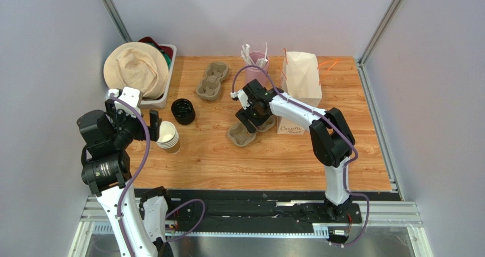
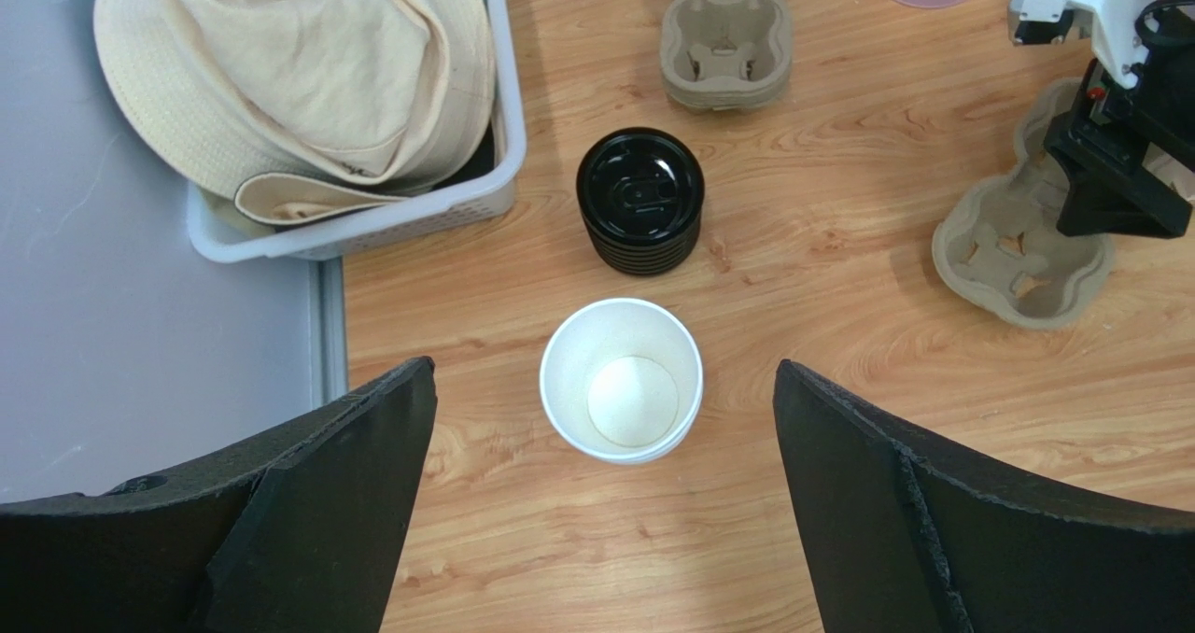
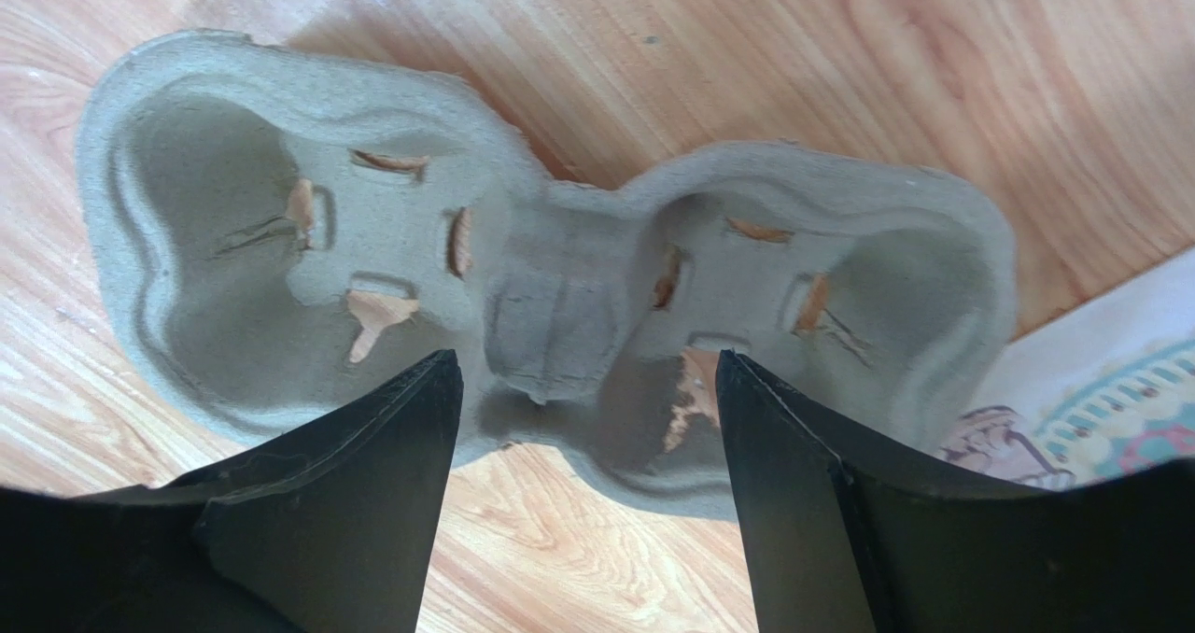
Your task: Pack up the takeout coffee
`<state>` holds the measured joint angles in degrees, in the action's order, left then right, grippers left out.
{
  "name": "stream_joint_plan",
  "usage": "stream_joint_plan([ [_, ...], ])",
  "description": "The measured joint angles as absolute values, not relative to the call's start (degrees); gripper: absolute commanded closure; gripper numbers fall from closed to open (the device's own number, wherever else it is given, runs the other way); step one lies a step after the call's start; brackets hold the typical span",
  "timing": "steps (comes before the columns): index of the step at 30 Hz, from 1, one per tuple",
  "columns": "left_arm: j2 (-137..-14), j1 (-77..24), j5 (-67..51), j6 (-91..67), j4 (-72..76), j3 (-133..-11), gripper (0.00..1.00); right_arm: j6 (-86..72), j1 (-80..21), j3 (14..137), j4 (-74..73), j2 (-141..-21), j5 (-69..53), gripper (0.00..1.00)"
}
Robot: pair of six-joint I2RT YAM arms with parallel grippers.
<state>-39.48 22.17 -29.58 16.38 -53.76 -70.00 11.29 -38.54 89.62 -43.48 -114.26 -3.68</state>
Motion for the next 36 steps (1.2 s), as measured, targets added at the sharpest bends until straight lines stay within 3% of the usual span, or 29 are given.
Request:
stream_joint_plan([
  [20,-39.51,22.17,-29.95,16.38,-53.76,-69.97,0.01,9.85,-39.00,88.84,-41.54,-116.62,-6.20,0.36],
  [36,-39.66,22.17,-29.98,16.38,-53.76,-69.30,0.01,9.74,-39.59,88.33,-40.47,-117.30,-5.48,0.66],
])
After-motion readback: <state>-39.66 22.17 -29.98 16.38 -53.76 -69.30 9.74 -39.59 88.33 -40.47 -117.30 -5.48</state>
